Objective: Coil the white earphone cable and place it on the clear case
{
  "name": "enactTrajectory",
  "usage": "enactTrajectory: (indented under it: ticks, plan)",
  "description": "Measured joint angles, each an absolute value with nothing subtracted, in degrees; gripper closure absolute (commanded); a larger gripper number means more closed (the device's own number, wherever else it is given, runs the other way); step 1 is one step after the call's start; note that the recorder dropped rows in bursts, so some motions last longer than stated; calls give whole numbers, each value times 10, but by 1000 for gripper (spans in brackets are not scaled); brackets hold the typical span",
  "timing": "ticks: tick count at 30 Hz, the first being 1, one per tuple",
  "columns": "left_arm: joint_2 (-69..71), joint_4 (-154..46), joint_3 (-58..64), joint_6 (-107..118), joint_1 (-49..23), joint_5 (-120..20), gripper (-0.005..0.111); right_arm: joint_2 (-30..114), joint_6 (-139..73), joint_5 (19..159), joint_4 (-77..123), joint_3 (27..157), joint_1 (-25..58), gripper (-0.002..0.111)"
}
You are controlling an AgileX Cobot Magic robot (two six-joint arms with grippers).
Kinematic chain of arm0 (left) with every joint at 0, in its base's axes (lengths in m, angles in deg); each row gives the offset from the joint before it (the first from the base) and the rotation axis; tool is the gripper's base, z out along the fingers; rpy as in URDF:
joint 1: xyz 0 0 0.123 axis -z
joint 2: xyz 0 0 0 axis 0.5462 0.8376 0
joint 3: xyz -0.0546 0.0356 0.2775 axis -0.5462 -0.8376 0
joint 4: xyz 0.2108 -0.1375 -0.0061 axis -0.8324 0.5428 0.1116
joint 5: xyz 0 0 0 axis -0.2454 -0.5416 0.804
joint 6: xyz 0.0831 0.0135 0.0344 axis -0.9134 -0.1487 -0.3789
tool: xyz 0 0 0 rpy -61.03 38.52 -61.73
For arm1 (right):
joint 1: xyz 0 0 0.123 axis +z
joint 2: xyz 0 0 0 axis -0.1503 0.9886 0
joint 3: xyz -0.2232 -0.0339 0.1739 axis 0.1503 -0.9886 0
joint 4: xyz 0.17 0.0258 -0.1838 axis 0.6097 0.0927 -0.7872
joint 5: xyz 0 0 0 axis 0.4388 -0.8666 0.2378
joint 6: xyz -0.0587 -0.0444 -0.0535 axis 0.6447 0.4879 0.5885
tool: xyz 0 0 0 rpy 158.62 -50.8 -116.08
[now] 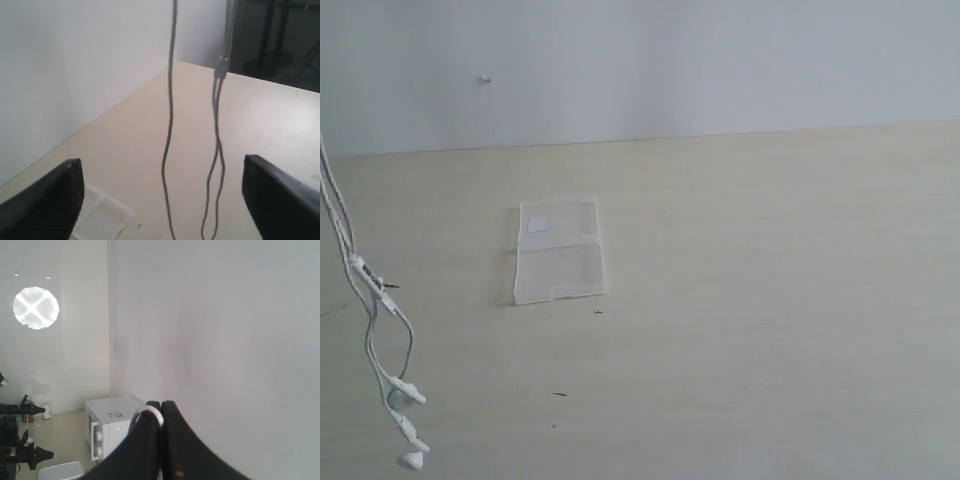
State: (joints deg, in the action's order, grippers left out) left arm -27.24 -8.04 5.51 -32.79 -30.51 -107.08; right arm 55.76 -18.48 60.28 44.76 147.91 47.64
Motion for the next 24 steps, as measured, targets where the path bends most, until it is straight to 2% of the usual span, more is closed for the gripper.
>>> enactTrajectory:
  ticks: [11, 18, 24]
  plan:
    - [-270, -71, 4, -353, -305, -1037, 25, 562, -185, 657, 461, 1479, 476, 108]
    - [-270, 41, -47, -455, -305, -1021, 25, 587, -185, 673, 484, 1479, 476, 108]
    - [-270, 49, -75, -472, -305, -1007, 25, 604, -176, 687, 494, 1479, 476, 108]
